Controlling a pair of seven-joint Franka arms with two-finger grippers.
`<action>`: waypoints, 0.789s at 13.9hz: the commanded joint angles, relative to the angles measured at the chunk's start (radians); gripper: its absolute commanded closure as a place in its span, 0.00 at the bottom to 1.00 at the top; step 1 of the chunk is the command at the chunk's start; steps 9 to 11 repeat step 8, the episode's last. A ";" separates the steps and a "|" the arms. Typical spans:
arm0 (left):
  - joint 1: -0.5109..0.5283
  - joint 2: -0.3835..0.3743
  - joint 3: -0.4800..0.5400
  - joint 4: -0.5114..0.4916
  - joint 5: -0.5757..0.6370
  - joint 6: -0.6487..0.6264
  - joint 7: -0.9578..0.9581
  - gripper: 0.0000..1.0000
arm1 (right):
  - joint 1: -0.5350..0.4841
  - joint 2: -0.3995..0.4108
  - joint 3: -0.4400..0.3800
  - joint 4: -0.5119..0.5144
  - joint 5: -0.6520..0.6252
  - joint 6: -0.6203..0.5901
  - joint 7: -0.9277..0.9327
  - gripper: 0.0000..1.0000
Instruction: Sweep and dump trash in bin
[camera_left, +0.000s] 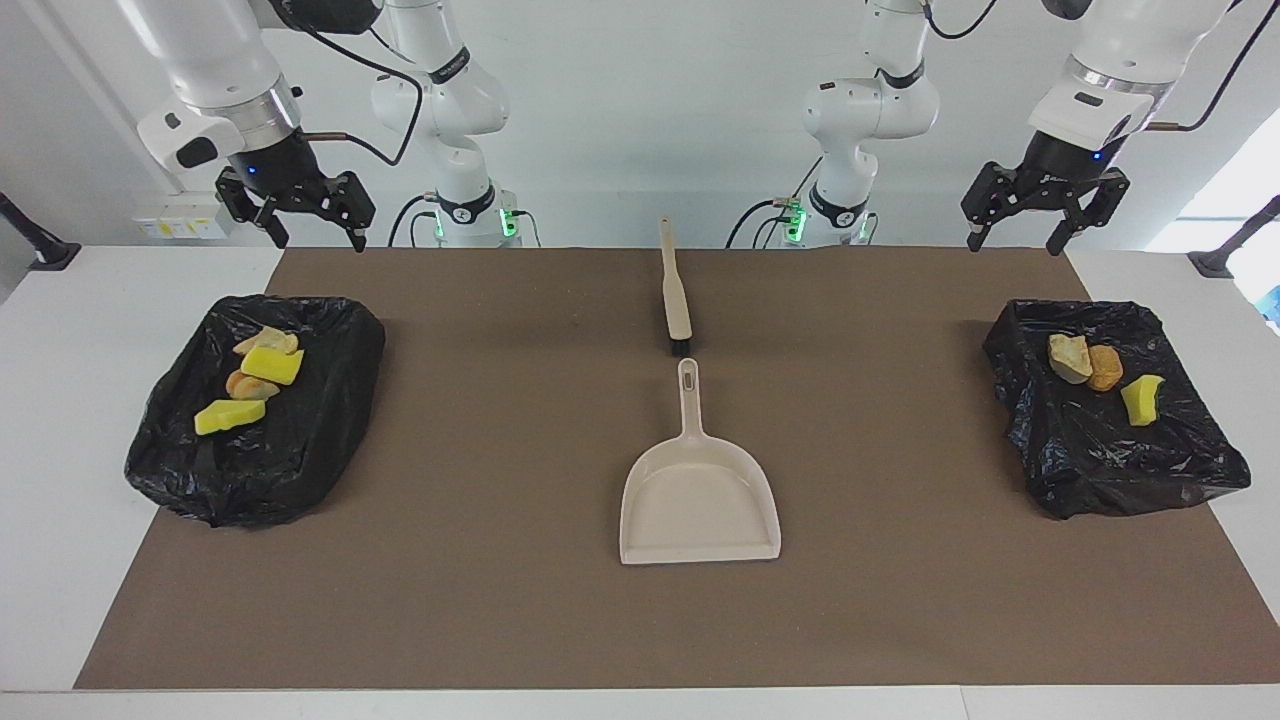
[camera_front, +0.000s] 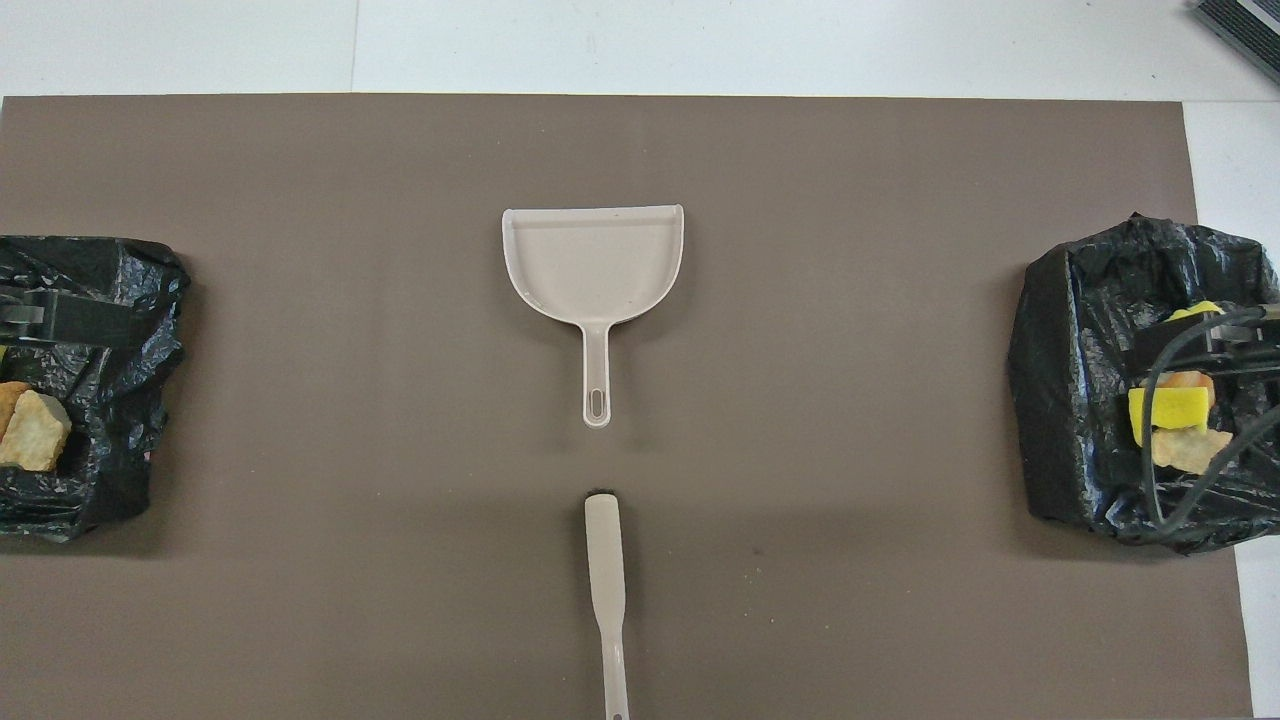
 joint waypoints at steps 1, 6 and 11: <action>-0.006 -0.014 -0.004 -0.002 0.016 -0.015 -0.009 0.00 | -0.003 -0.008 0.000 -0.004 0.014 -0.009 0.019 0.00; -0.008 -0.043 -0.006 -0.034 0.011 -0.061 -0.011 0.00 | -0.002 -0.008 0.001 -0.004 0.015 -0.009 0.017 0.00; -0.008 -0.046 -0.006 -0.034 0.011 -0.087 -0.005 0.00 | -0.003 -0.009 0.001 -0.004 0.015 -0.009 0.017 0.00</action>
